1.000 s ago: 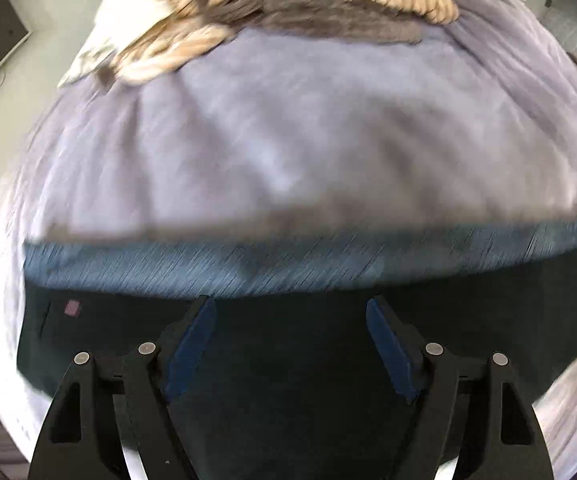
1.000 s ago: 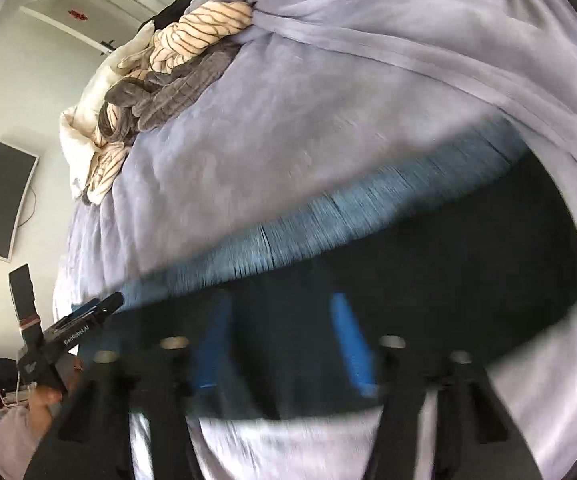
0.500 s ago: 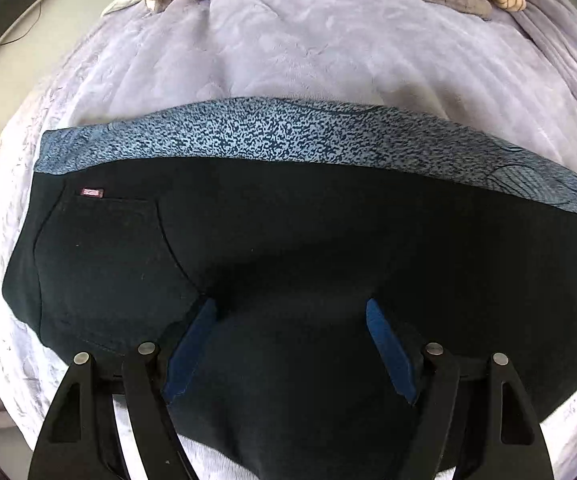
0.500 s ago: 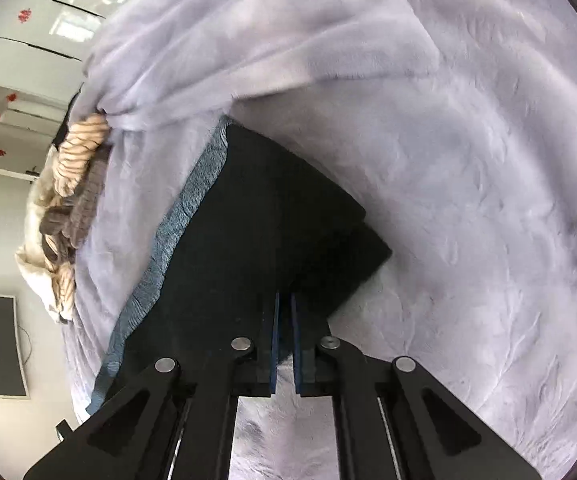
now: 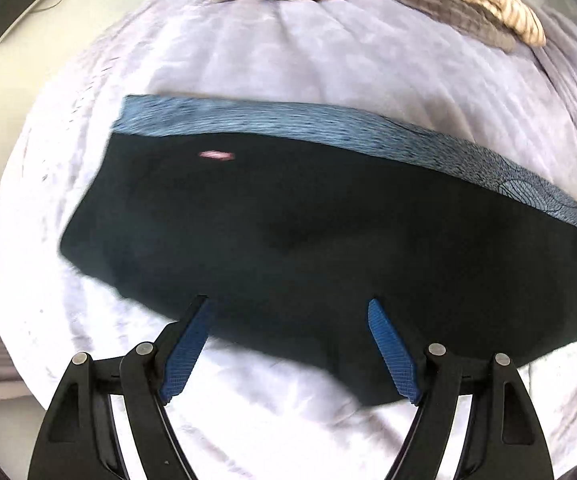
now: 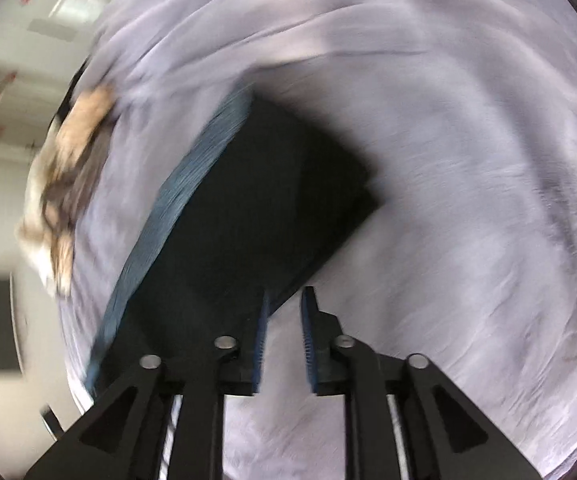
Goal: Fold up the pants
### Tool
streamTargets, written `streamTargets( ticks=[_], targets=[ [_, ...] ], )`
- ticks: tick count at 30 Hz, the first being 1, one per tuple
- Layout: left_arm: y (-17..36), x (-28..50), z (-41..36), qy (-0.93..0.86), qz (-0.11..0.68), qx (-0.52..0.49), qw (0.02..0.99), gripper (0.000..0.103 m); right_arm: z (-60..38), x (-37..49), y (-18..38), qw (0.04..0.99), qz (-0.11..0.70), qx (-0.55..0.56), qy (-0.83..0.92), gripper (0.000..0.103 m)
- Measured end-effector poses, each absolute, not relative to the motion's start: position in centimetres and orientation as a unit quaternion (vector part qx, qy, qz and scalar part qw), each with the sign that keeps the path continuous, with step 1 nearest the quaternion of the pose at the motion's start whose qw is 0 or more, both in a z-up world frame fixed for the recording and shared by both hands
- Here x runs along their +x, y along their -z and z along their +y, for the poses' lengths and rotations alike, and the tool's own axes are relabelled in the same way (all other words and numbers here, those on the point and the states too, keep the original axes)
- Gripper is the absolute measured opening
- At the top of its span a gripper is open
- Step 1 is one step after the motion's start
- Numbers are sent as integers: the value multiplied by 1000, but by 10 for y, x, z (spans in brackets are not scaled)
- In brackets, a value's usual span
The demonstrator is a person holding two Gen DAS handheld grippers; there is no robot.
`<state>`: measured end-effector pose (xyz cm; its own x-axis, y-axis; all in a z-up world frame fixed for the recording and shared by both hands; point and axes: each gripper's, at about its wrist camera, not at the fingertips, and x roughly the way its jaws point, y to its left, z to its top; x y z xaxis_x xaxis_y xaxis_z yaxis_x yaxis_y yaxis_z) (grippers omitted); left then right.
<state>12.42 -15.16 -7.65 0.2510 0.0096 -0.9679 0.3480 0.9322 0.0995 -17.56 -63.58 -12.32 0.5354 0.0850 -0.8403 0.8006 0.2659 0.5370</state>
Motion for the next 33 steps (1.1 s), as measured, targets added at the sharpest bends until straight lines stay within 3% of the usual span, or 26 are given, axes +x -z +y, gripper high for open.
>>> streamTargets(
  ticks=[2, 15, 23, 26, 30, 33],
  targets=[
    [69, 129, -131, 105, 603, 142, 778, 81, -610, -156, 114, 699, 428, 524, 231, 45],
    [74, 155, -12, 129, 607, 104, 778, 81, -423, 40, 69, 766, 529, 365, 9, 45],
    [87, 223, 42, 172, 583, 97, 788, 81, -255, 227, 31, 794, 562, 175, -154, 46],
    [94, 242, 56, 199, 587, 80, 781, 81, -199, 297, 32, 789, 570, 105, -206, 54],
    [101, 255, 63, 246, 593, 51, 765, 80, -150, 358, 48, 775, 587, 19, -233, 55],
    [103, 254, 63, 276, 594, 37, 754, 70, -126, 387, 67, 762, 602, -18, -236, 55]
  ],
)
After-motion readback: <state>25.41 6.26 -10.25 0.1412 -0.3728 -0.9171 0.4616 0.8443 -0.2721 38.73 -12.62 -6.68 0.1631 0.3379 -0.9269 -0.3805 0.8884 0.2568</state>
